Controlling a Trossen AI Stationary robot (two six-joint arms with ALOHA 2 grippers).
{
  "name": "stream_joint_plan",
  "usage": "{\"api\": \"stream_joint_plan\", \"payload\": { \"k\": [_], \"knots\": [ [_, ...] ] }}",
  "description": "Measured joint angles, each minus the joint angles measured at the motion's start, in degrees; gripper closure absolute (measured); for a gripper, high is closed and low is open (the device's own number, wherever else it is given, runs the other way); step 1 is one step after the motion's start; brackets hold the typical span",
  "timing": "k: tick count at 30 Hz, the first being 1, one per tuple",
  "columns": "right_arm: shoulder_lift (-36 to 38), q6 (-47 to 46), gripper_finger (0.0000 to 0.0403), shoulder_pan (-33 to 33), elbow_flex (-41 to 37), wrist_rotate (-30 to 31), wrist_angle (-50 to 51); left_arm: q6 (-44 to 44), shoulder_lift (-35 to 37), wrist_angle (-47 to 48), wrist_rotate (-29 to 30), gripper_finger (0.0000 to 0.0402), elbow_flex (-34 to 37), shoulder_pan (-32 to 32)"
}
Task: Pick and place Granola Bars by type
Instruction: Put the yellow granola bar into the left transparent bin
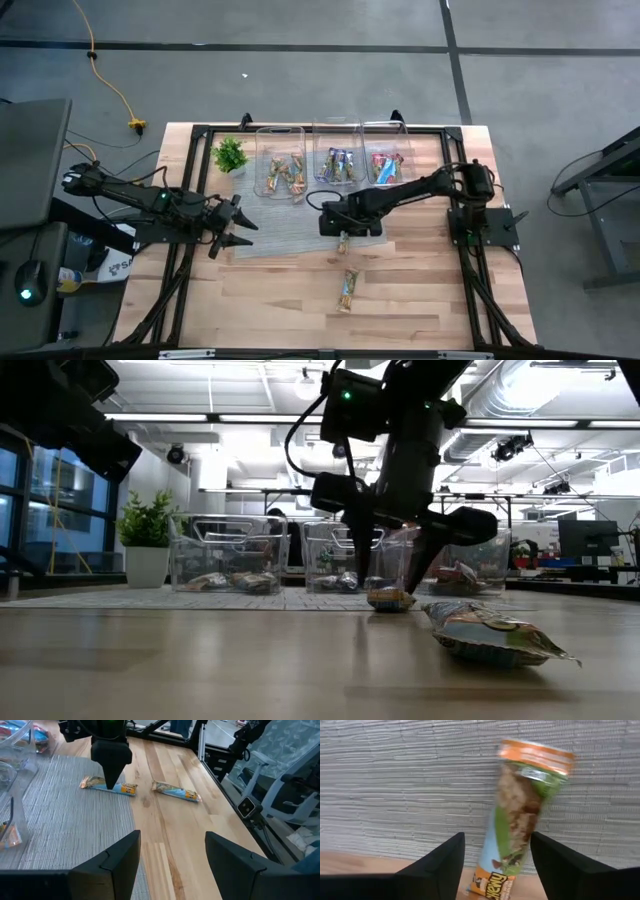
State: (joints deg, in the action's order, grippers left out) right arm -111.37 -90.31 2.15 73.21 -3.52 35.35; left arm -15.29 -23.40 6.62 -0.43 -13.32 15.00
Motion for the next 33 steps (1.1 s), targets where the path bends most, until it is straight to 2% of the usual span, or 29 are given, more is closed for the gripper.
{"api": "stream_joint_plan", "payload": {
  "k": [8,19,33],
  "knots": [
    [-1.5,2.1,0.0216,-0.8,0.0,-1.3,-0.2,0.0,0.0,0.0,0.0,0.0186,0.0,0.0],
    [-3.4,2.9,0.0225,-0.8,0.2,-3.1,-1.4,0.0,0.0,0.9,0.0,0.0186,0.0,0.0],
    [-3.8,5.4,0.0297,-0.6,1.9,-3.3,-1.3,0.2,0.0,0.9,0.0,0.0186,0.0,0.0]
  ]
}}
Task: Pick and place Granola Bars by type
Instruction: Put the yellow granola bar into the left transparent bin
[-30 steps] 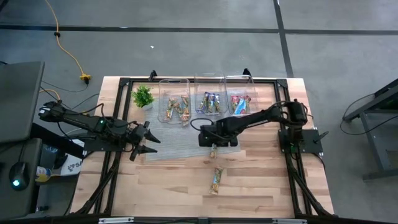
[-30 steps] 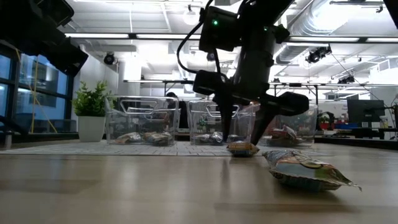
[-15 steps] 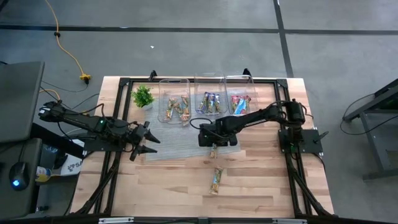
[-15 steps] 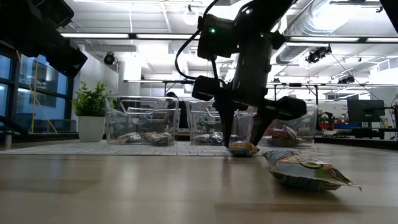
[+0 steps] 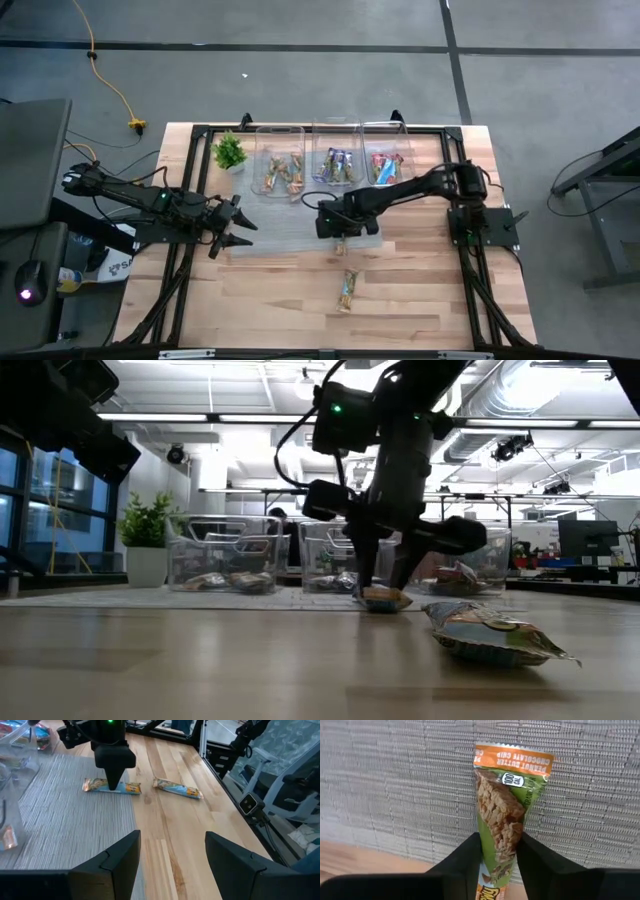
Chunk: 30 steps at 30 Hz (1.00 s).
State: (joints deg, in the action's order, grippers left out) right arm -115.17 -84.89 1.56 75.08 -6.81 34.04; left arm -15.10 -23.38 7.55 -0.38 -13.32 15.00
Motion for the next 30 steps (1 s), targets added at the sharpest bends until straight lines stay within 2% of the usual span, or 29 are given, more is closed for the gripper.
{"api": "stream_joint_plan", "payload": {
  "k": [6,17,23,30],
  "knots": [
    [-0.2,3.8,0.0316,0.0,5.8,3.1,4.2,-0.1,0.0,0.1,0.0,0.0186,0.0,0.0],
    [0.0,12.3,0.0318,-0.5,22.0,11.0,7.2,-0.1,0.0,0.1,0.1,0.0186,0.0,0.0],
    [0.1,22.1,0.0318,-6.1,32.0,15.2,7.2,-0.2,0.0,0.1,1.0,0.0186,0.0,0.0],
    [0.2,31.4,0.0318,-14.6,37.7,14.1,4.9,-0.2,0.0,0.1,1.0,0.0186,0.0,0.0]
  ]
}}
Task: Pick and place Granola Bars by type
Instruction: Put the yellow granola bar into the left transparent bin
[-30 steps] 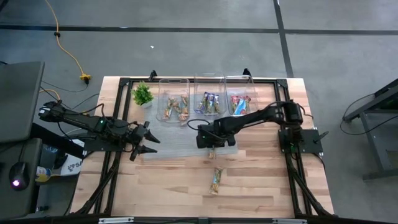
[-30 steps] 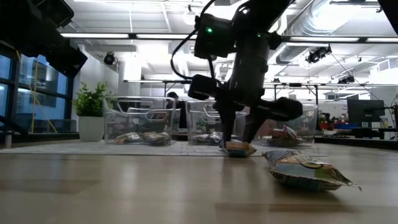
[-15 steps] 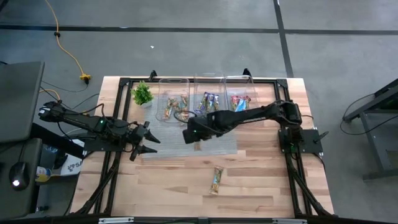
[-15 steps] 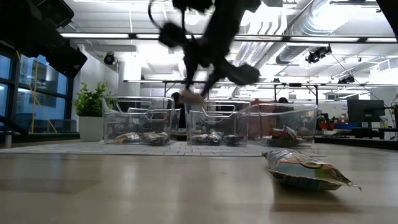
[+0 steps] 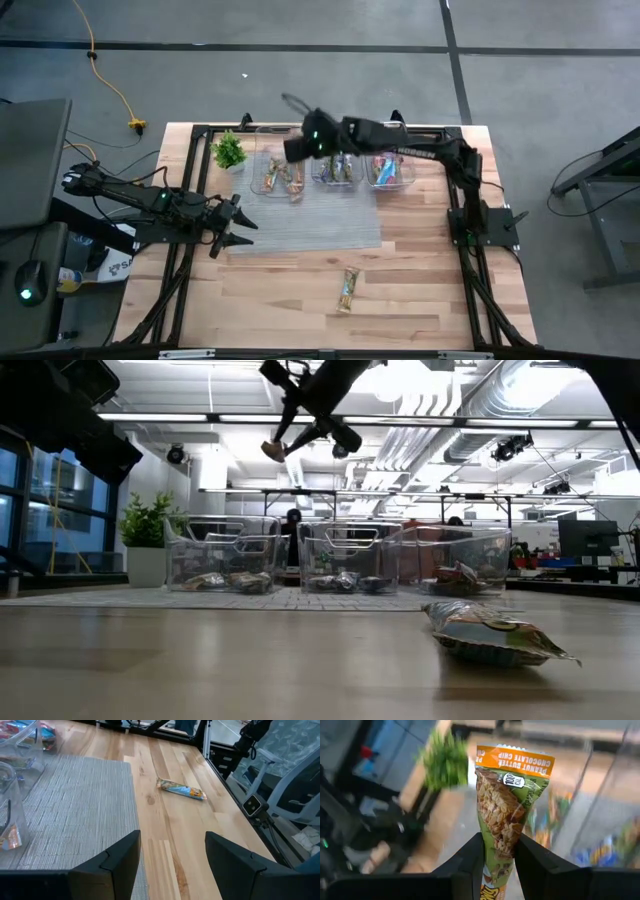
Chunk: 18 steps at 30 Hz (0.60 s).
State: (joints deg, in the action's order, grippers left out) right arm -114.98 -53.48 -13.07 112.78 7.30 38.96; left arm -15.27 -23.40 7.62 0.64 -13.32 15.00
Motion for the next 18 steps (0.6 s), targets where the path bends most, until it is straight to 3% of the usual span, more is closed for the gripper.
{"api": "stream_joint_plan", "payload": {
  "k": [6,14,18],
  "knots": [
    [-2.7,2.4,0.0319,-3.0,-0.2,-6.5,-8.1,0.0,0.0,0.0,0.0,0.0186,0.0,0.0],
    [-12.0,3.7,0.0320,-2.5,0.9,-13.9,-10.8,0.0,0.0,-0.1,0.6,0.0186,0.0,0.0],
    [-14.4,6.5,0.0320,-2.4,2.7,-14.1,-10.8,-1.1,0.0,0.1,0.6,0.0186,0.0,0.0]
  ]
}}
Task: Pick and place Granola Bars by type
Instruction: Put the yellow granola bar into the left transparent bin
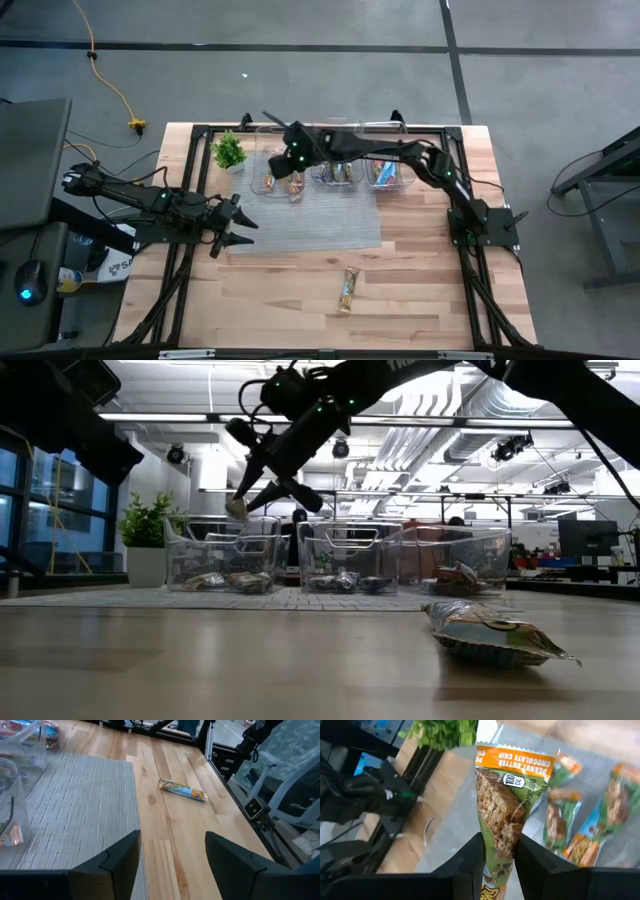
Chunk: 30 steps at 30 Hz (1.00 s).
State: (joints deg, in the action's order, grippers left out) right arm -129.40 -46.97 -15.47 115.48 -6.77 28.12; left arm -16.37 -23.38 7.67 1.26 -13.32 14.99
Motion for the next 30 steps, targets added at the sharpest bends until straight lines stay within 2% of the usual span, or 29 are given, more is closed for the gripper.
{"api": "stream_joint_plan", "payload": {
  "k": [3,6,13,17,20,25,30],
  "knots": [
    [0.0,2.1,0.0320,0.1,0.4,2.8,-0.3,-0.5,0.0,0.3,0.0,0.0186,0.0,0.0],
    [0.0,3.5,0.0311,-0.1,0.5,2.9,-0.5,-0.6,0.0,0.4,0.0,0.0186,0.0,0.0],
    [0.0,5.3,0.0243,-0.3,0.5,2.5,-0.5,-0.6,0.0,1.0,0.0,0.0186,0.0,0.0],
    [0.1,5.5,0.0211,-0.6,0.4,-0.4,-2.0,-0.7,0.0,1.3,0.0,0.0186,0.0,0.0],
    [1.2,5.2,0.0204,-0.6,0.5,-2.7,-2.4,-0.6,0.0,1.4,0.0,0.0186,0.0,0.0],
    [5.8,7.9,0.0214,2.1,3.6,-1.3,5.3,-0.6,0.0,1.6,-0.1,0.0186,0.0,0.0],
    [11.1,7.2,0.0230,7.5,7.2,4.4,22.9,-0.6,0.0,1.9,-0.2,0.0186,0.0,0.0]
  ]
}}
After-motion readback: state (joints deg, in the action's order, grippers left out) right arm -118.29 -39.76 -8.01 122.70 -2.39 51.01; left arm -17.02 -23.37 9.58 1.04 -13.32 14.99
